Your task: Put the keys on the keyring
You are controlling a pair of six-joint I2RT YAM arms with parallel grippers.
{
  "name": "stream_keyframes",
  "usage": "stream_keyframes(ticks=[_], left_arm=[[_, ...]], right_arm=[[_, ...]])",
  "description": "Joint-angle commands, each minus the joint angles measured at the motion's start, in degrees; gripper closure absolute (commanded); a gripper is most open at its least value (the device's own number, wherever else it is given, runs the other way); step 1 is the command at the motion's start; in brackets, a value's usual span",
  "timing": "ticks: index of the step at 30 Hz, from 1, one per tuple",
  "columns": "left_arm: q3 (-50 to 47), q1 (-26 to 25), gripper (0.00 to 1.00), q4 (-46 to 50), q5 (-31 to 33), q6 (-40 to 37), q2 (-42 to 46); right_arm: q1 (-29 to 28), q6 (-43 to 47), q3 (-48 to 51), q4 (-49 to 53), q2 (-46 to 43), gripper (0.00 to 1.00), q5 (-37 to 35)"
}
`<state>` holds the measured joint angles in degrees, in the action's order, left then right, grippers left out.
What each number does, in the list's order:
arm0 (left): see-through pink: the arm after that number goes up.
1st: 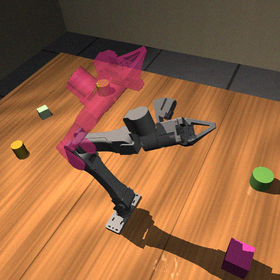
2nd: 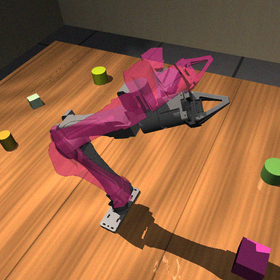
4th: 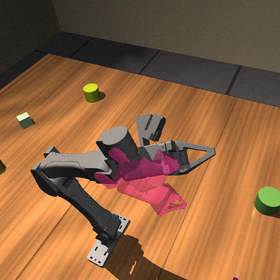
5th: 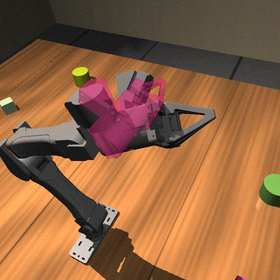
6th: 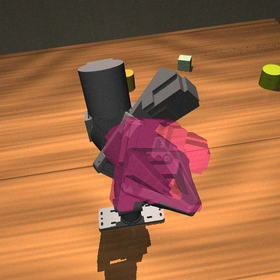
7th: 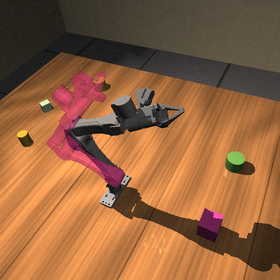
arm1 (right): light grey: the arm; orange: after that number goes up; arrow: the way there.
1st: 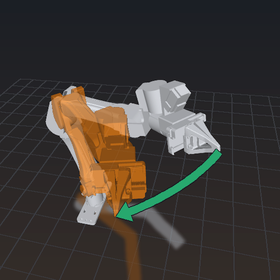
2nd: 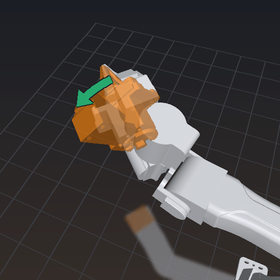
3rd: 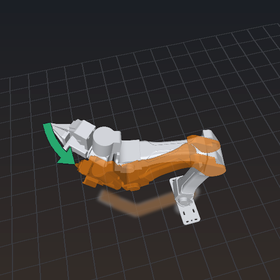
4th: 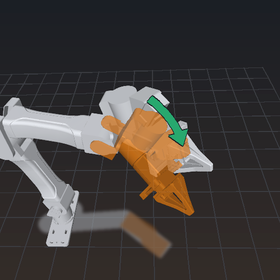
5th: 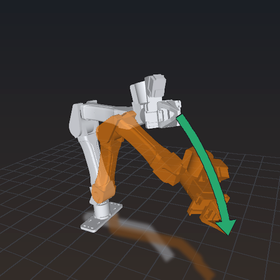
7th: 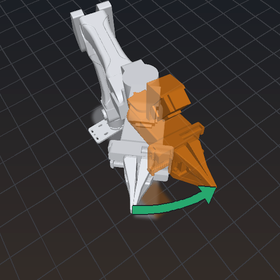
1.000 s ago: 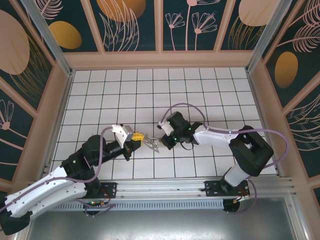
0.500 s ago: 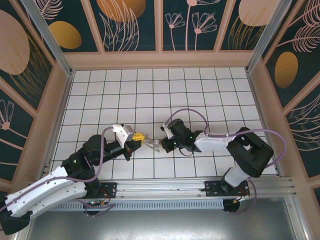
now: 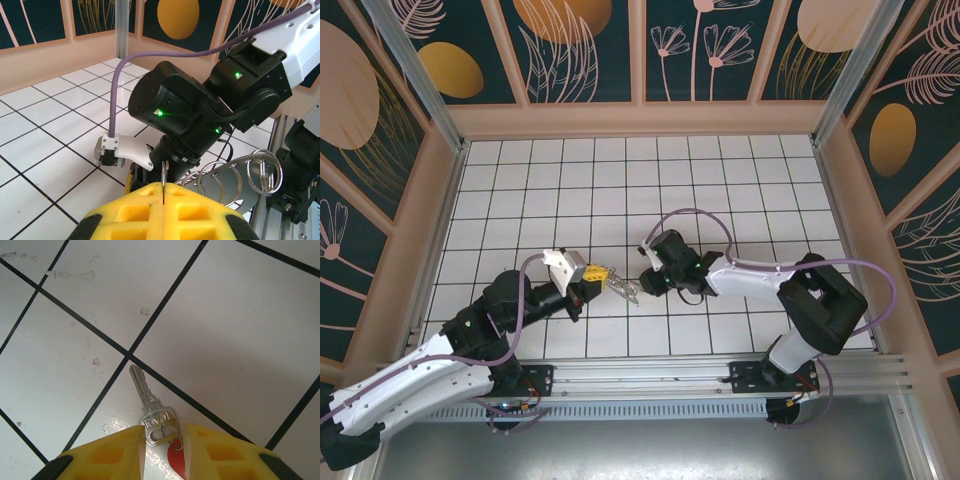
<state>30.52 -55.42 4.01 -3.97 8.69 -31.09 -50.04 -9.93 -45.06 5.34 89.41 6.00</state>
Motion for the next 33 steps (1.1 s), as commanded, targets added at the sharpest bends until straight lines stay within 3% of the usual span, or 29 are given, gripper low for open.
stream_keyframes(ticks=[1, 6, 11, 15, 26, 33], left_arm=[[0.68, 0.01, 1.0, -2.66, -0.34, -0.25, 0.82], [0.42, 0.01, 1.0, -3.04, -0.89, -0.07, 0.86], [0.33, -0.03, 1.0, -3.31, -1.1, -0.07, 0.94], [0.15, -0.01, 1.0, -3.65, -1.39, 0.1, 0.98], [-0.13, 0.01, 1.0, -4.19, -1.83, 0.01, 0.94], [-0.03, 0.03, 1.0, -4.14, -1.79, -0.07, 0.46]], right_arm=[[-0.23, 4.8, -3.89, 8.04, 0.56, 0.73, -1.16], [0.16, 11.13, -8.67, 16.87, 2.64, 0.72, -1.37], [0.89, 18.33, -12.6, 22.09, 4.95, 0.53, 1.41], [3.13, 21.46, -14.11, 23.18, 6.2, 0.48, 4.15], [4.78, 26.97, -16.94, 23.56, 11.52, 0.52, 9.53], [5.29, 28.35, -18.09, 23.66, 13.47, 0.61, 11.29]])
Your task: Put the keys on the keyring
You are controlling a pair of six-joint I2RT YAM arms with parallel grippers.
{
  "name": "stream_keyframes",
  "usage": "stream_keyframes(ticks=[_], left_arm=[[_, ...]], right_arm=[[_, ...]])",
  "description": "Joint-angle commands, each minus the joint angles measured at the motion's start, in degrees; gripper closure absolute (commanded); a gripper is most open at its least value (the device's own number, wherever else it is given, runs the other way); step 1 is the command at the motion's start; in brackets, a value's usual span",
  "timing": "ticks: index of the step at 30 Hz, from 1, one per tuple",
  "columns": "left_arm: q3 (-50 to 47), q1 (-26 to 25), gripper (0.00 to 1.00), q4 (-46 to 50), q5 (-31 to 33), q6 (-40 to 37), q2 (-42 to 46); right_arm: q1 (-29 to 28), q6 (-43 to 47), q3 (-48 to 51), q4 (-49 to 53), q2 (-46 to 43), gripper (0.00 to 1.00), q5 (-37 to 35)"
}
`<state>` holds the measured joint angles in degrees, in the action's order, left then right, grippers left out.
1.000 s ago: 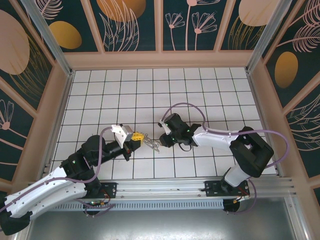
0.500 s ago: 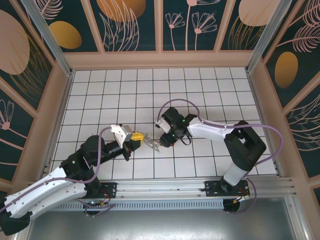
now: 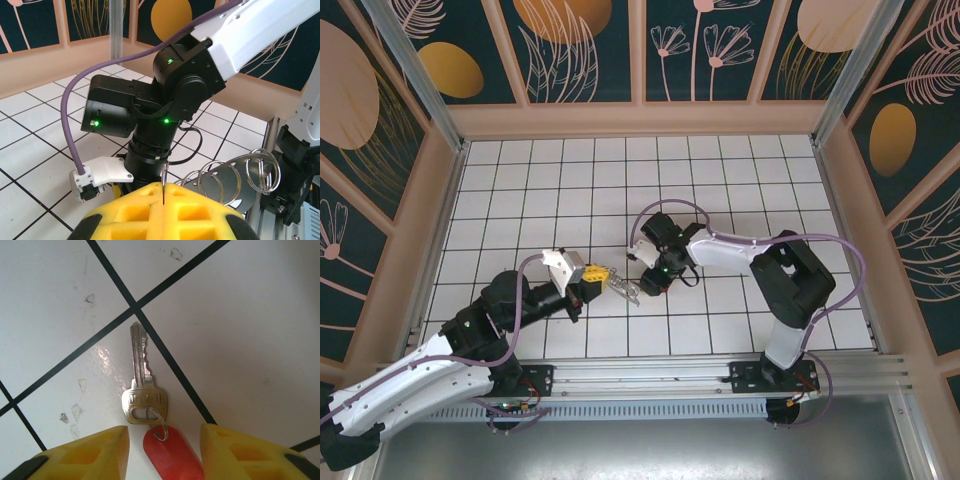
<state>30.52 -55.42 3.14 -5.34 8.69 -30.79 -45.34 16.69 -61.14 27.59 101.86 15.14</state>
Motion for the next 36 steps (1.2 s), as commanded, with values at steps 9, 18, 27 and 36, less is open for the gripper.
stream_keyframes(ticks=[9, 18, 27, 36], left_arm=[[-0.03, -0.01, 1.0, -3.14, -0.28, 0.04, 0.45], [-0.02, -0.02, 1.0, -3.01, -0.2, 0.1, 0.81], [0.13, 0.0, 1.0, -2.46, 0.66, 0.14, 1.24], [0.24, -0.01, 1.0, -2.08, 1.34, 0.1, 1.46]], right_arm=[[0.87, 2.6, -2.31, 1.48, 1.88, 0.68, 3.03], [1.0, 2.74, -2.31, 1.14, 2.44, 0.7, 3.5], [1.0, 2.82, -2.4, 1.17, 2.47, 0.77, 4.0], [1.0, 2.82, -1.69, 0.49, 2.42, 0.84, 4.21]])
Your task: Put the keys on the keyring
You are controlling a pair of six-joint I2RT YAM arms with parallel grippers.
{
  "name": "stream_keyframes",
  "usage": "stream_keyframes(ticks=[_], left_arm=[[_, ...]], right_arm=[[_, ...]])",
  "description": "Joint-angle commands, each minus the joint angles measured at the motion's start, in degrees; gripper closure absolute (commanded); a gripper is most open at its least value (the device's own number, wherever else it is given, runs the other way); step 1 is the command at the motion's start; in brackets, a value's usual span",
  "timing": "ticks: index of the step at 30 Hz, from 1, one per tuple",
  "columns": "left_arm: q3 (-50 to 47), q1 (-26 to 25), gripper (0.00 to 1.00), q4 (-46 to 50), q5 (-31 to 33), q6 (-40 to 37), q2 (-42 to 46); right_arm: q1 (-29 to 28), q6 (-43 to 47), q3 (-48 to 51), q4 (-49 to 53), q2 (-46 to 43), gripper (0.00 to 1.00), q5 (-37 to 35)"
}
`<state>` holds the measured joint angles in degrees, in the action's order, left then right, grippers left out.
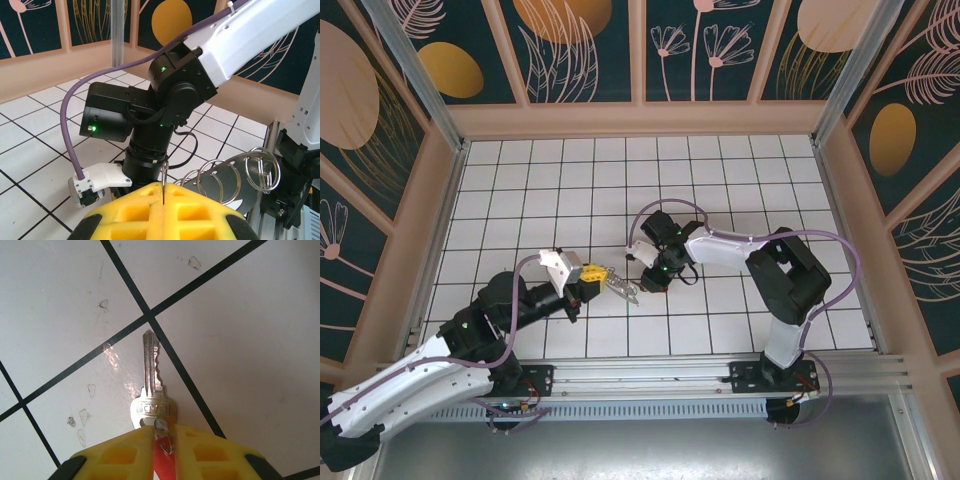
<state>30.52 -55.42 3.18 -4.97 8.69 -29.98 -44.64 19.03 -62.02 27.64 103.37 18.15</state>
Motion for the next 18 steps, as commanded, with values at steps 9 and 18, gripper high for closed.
stream_keyframes(ticks=[9, 18], left_arm=[[0.33, -0.02, 1.0, -2.04, 1.19, 0.04, 0.69], [0.59, -0.02, 1.0, -1.71, 1.39, -0.29, 0.42]], right_arm=[[0.35, 0.92, -1.18, 0.97, 1.34, 0.86, 1.62], [0.08, 0.87, -1.35, 1.7, -0.07, 0.94, 2.76]])
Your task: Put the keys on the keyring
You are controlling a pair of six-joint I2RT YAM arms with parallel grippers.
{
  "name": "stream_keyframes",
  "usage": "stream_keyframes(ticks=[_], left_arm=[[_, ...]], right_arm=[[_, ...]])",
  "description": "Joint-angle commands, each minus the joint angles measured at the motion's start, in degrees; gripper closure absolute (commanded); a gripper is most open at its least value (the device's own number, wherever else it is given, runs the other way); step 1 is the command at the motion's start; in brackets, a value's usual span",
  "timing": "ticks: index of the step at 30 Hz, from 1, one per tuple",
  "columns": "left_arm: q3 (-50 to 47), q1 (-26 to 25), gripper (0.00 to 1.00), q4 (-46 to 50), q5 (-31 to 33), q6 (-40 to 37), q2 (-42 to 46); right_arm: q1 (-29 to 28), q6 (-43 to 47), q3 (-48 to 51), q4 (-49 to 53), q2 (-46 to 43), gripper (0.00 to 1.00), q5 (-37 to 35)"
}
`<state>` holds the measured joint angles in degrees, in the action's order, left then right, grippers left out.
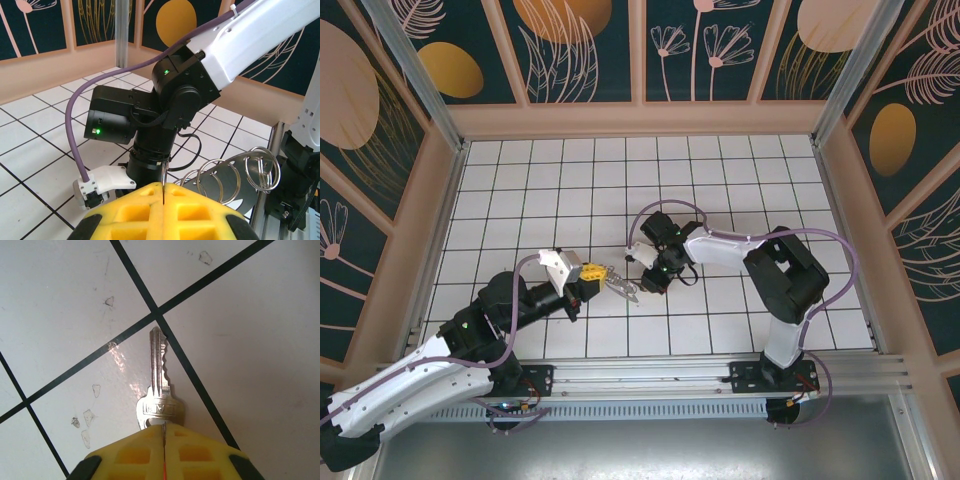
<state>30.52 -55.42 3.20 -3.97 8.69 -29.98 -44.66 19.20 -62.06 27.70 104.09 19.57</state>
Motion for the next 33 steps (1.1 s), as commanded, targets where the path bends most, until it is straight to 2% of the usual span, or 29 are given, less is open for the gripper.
stream_keyframes(ticks=[1, 6, 15, 21, 23, 29, 33], left_arm=[[0.74, -0.04, 1.0, -1.62, 0.38, -0.34, 0.42], [1.11, 0.03, 1.0, -0.79, 0.47, -0.21, 0.53], [1.59, -0.04, 1.0, 0.33, 0.49, -0.38, 0.28], [3.86, -0.02, 1.0, 3.91, 0.15, -2.43, -0.76], [5.07, 0.01, 1.0, 5.24, -0.58, -3.68, -1.93], [9.77, 0.02, 1.0, 8.54, -5.88, -7.42, -8.66], [11.57, 0.01, 1.0, 10.29, -9.87, -10.21, -11.27]], right_arm=[[0.06, 0.66, -1.31, 1.64, -1.15, 0.95, 1.43], [0.1, 0.49, -1.11, 2.09, -3.09, 1.0, 0.96], [0.04, -0.35, 1.26, 0.04, -12.15, 1.0, -0.64], [-1.71, 0.98, 6.57, -6.48, -25.81, 1.0, -0.78], [-2.79, 1.65, 9.64, -11.57, -32.2, 1.0, -0.56], [-4.13, 1.63, 21.87, -29.3, -52.84, 1.0, 2.7], [-4.29, 2.31, 25.29, -32.26, -60.92, 1.0, 3.16]])
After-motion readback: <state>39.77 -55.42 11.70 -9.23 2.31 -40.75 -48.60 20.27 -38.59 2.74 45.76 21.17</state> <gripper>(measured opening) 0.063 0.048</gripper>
